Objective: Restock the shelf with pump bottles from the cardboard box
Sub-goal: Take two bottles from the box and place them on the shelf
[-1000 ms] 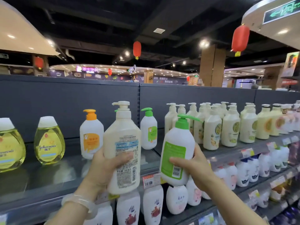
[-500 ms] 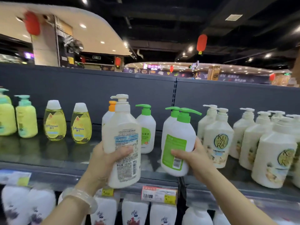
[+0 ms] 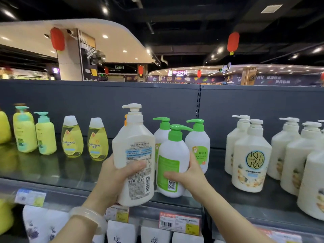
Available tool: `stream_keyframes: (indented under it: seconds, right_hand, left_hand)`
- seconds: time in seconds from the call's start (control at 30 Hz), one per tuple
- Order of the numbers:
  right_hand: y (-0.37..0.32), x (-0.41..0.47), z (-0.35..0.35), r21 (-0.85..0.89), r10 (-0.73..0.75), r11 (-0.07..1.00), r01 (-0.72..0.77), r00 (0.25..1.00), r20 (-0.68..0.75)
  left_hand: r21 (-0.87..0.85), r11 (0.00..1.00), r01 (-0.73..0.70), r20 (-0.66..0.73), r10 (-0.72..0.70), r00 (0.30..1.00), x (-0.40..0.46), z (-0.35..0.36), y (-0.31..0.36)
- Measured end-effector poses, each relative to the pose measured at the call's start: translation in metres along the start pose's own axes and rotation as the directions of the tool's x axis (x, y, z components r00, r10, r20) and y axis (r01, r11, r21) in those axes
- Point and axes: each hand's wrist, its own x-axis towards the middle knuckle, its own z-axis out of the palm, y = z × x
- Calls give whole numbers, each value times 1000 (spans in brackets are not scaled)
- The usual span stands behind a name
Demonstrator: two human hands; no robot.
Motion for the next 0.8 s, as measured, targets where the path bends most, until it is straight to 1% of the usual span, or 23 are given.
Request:
stream_keyframes:
  seconds: [0.13,0.27,0.4,0.57,0.63,0.7,0.73,0.8]
  right_hand:
    - [3,8,5,11,1,1000,-1,1000,18]
    - [8,12,7,-62,18,998,-12,995,95]
    - [4,14,5,-95,36,995,-21,986,161]
    - [-3,10,7,-131,39,991,-15,983,181]
    - [-8,4,6,-191,36,982,7,975,220]
    - [-11,-5,-2,-300,76,954,-7,973,217]
    - [-12,-11,-8,-366,105,930,-27,975,194]
    - [-17,-26,-28,-455,116,888,-60,989,94]
  left_hand:
    - [6,1000,-8,3,8,1000,5,-7,1]
    - [-5,1000,-26,-6,26,1000,8,-12,-1]
    - [-53,998,-41,-21,40,999,8,-9,-4]
    - [-104,994,-47,25,49,998,5,4,-3]
    - [-120,992,-50,57,57,997,3,11,-1]
    - [-141,989,-51,87,64,994,2,20,-1]
    - [-146,988,-52,105,68,992,1,26,0]
    - [-171,984,-53,159,80,984,0,41,0]
